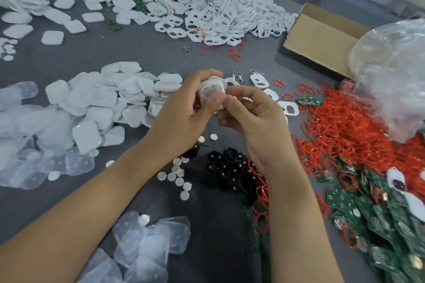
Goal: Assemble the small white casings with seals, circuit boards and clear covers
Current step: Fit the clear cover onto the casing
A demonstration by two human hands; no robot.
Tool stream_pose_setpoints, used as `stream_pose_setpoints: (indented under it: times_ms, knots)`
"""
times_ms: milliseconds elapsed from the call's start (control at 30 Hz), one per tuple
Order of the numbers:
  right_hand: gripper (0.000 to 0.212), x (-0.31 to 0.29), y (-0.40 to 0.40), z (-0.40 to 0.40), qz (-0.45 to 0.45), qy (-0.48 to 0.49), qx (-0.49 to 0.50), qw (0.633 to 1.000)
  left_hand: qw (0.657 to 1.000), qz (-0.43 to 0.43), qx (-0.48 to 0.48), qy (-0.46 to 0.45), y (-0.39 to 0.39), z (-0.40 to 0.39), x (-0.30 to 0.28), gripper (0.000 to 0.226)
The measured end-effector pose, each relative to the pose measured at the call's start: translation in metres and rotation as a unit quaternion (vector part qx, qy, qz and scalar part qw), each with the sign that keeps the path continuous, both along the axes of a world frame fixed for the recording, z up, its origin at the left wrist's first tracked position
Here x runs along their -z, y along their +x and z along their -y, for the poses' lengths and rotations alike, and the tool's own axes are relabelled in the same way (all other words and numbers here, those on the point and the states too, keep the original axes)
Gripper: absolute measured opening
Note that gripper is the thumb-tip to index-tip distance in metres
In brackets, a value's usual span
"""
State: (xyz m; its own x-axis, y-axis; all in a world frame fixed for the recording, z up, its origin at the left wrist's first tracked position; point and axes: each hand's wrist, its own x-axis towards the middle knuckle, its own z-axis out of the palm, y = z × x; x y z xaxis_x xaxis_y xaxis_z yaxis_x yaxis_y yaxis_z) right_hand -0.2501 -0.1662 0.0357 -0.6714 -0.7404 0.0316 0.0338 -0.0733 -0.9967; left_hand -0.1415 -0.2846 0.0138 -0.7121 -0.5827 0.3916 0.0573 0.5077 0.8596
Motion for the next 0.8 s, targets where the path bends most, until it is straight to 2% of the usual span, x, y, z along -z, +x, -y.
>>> stream_pose_setpoints:
  times_ms: [67,100,167,233,267,367,600,800]
  knots:
    - [0.005,0.0,-0.002,-0.001,-0.034,0.026,0.038,0.998,0.999,-0.013,-0.029,0.008,0.001,0.003,-0.001,0.032]
    - [0.006,0.002,-0.005,-0.003,-0.104,0.079,0.058,0.99,0.999,-0.019,-0.041,0.019,0.002,0.005,-0.001,0.031]
    - [0.006,0.007,-0.01,-0.008,-0.257,0.23,0.057,0.937,0.997,-0.029,-0.06,0.038,0.003,0.008,-0.003,0.029]
    - [0.006,0.009,-0.01,-0.011,-0.306,0.339,0.003,0.889,0.996,-0.038,-0.079,0.032,0.003,0.01,-0.004,0.029]
    - [0.011,0.01,-0.009,-0.011,-0.307,0.366,-0.015,0.878,0.995,-0.039,-0.083,0.029,0.003,0.01,-0.003,0.029]
    - [0.02,0.009,-0.005,-0.009,-0.329,0.393,-0.023,0.859,0.997,-0.032,-0.071,0.014,0.003,0.007,-0.002,0.028]
    - [0.013,0.006,-0.008,-0.006,-0.352,0.42,-0.039,0.836,0.997,-0.047,-0.051,-0.016,0.001,0.001,0.001,0.025]
    - [0.017,0.007,0.0,-0.002,-0.349,0.414,-0.036,0.84,0.998,-0.032,-0.048,-0.034,0.003,0.002,0.001,0.025]
